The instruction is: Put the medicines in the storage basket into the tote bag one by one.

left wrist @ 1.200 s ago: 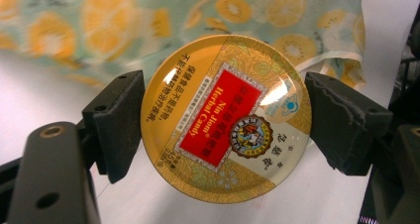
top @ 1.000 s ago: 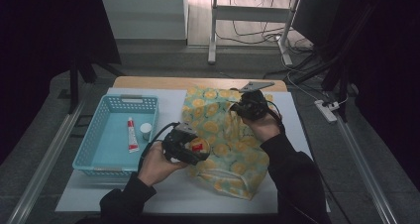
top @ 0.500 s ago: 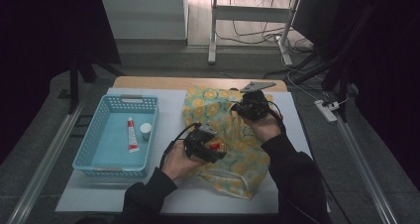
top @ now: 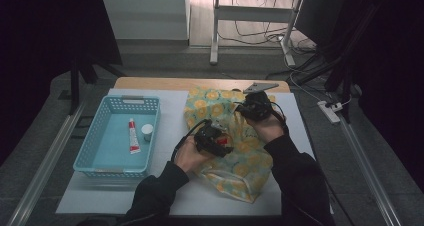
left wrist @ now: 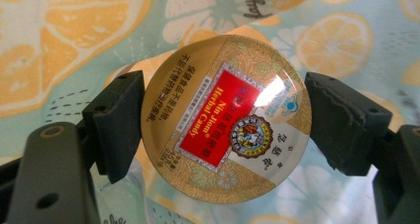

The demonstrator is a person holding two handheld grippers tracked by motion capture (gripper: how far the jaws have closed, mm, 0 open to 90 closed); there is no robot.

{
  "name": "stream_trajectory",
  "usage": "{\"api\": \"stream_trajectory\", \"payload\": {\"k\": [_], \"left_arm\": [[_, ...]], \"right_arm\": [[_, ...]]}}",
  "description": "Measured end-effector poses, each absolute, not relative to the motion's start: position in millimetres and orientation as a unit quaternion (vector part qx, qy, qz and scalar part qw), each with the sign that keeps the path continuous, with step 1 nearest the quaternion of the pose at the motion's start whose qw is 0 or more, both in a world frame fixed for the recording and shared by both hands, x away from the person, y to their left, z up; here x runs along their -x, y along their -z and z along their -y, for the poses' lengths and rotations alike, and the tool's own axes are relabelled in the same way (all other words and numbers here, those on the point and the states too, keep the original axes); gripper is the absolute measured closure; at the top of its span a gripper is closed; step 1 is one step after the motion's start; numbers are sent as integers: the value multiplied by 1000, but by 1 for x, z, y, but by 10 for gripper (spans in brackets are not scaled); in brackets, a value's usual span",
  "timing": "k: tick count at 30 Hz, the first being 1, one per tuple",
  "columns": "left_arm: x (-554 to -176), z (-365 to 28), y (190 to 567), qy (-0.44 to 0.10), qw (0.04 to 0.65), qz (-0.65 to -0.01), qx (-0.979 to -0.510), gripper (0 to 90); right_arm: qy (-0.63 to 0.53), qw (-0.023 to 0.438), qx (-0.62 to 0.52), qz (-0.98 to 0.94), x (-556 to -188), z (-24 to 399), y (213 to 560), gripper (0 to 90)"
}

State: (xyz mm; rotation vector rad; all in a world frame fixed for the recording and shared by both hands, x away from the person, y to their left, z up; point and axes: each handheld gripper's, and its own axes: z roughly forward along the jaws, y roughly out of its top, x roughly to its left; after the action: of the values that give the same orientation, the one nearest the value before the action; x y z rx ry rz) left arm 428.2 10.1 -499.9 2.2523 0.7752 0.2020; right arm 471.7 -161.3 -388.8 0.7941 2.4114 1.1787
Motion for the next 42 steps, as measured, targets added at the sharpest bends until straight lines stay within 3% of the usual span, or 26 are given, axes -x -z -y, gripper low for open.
{"api": "stream_trajectory", "payload": {"k": [25, 33, 42], "left_arm": [[-472, 12, 513, -103, 367, -320, -867, 209], [-469, 12, 514, -103, 354, -310, -876, 198], [-464, 6, 503, -83, 396, -303, -863, 137]], "right_arm": [[-404, 175, -307, -844, -482, 179, 404, 894], [-404, 174, -313, -842, -484, 182, 406, 894], [-405, 172, -313, -842, -484, 180, 407, 894]]}}
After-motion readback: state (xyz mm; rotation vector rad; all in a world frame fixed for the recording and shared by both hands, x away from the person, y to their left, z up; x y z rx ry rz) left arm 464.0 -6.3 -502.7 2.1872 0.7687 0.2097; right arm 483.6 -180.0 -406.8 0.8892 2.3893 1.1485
